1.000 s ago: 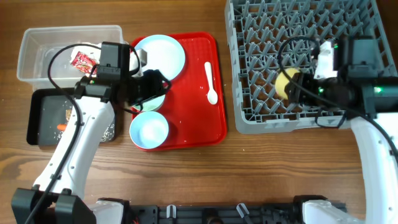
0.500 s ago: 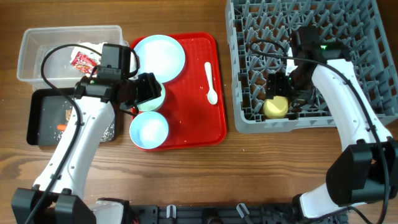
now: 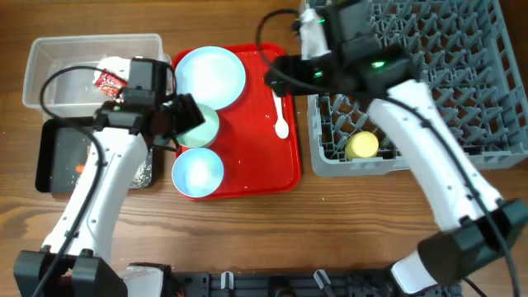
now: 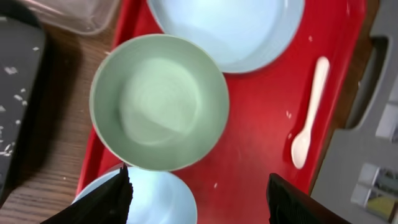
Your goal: Sort waste into correct bins and load items into the dishwasher rack
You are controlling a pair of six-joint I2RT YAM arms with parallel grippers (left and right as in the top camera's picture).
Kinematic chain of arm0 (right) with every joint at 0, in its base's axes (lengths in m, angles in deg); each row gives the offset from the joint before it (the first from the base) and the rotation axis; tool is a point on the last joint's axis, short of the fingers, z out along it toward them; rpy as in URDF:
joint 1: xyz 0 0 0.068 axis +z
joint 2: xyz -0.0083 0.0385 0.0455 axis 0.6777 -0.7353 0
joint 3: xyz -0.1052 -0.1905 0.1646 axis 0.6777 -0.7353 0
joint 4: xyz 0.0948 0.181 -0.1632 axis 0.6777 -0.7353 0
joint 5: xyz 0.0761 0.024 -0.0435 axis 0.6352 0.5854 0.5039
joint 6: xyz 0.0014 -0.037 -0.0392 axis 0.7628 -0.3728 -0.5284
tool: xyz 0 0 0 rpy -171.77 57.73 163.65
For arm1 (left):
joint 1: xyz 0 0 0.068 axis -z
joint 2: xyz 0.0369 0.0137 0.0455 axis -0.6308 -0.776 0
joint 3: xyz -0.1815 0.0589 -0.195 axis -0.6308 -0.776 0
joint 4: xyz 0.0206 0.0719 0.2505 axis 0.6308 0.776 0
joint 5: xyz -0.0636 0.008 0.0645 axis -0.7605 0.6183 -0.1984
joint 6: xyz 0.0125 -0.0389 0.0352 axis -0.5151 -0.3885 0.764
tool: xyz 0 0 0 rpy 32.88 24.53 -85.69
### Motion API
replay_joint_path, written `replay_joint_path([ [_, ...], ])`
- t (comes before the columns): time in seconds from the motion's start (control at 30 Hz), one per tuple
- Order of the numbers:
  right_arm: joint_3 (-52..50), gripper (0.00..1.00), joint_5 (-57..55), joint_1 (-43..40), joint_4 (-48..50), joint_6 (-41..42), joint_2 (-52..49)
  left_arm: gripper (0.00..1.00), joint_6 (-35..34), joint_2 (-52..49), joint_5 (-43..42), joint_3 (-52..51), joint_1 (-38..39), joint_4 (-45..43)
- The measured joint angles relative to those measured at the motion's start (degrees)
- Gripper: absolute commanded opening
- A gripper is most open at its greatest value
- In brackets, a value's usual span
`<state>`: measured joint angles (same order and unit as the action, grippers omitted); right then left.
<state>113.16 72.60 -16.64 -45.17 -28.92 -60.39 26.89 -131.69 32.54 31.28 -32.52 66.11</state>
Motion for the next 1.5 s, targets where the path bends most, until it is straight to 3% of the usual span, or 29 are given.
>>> replay_joint_path([
  [0.2,-0.15,0.71,-0.61,7.1,10.78,8.63,-12.72,0.69,-3.48,0.0,1.01,0.0,-12.2,4.28],
  [0.33,-0.15,0.57,-0.63,9.53,15.91,10.43,-17.31,0.71,-3.65,0.0,0.28,0.0,-20.35,4.5],
  [0.47,-0.15,0.5,-0.59,12.24,18.03,11.96,-22.91,0.77,-3.78,0.0,-0.26,0.0,-27.19,5.55],
  [0.5,-0.15,0.47,-0.59,12.41,18.08,12.28,-23.96,0.79,-3.8,0.0,-0.28,0.0,-27.78,5.9],
  [0.53,-0.15,0.45,-0.59,12.41,18.16,12.41,-24.65,0.89,-3.8,0.0,-0.28,0.0,-28.11,6.14],
  [0.67,-0.15,0.41,-0.63,12.41,18.36,12.87,-27.85,1.0,-4.0,0.0,-0.5,0.0,-28.3,6.23],
  [0.73,-0.15,0.38,-0.63,12.46,18.58,12.94,-29.03,1.0,-4.04,0.0,-0.52,0.0,-28.3,6.23],
  [0.8,-0.15,0.19,-0.63,12.74,18.73,13.22,-30.38,1.0,-4.0,0.0,-0.52,0.0,-28.3,6.23],
  [0.93,-0.15,0.04,-0.87,13.27,17.49,13.57,-30.71,1.0,-4.0,0.0,-0.66,0.0,-28.3,6.23],
  [1.17,-0.59,0.04,-3.52,7.72,10.12,10.03,-26.29,1.0,-4.0,0.0,-0.68,0.0,-28.3,6.25],
  [1.33,-0.72,0.04,-28.28,5.33,5.97,6.99,-8.52,1.0,-4.0,0.0,-0.68,0.0,-28.3,5.97],
  [1.37,-0.7,0.04,-41.77,5.33,7.65,6.69,-5.64,1.0,-4.0,0.0,-0.72,0.0,-28.3,5.29],
  [1.43,-0.68,0.04,-56.35,4.98,11.04,5.66,-5.07,1.0,-4.0,0.0,-1.49,0.0,-28.3,4.85],
  [1.5,-0.79,0.04,-68.22,3.21,20.81,-1.29,-6.67,1.0,-4.0,0.0,-2.64,0.0,-28.3,4.9],
])
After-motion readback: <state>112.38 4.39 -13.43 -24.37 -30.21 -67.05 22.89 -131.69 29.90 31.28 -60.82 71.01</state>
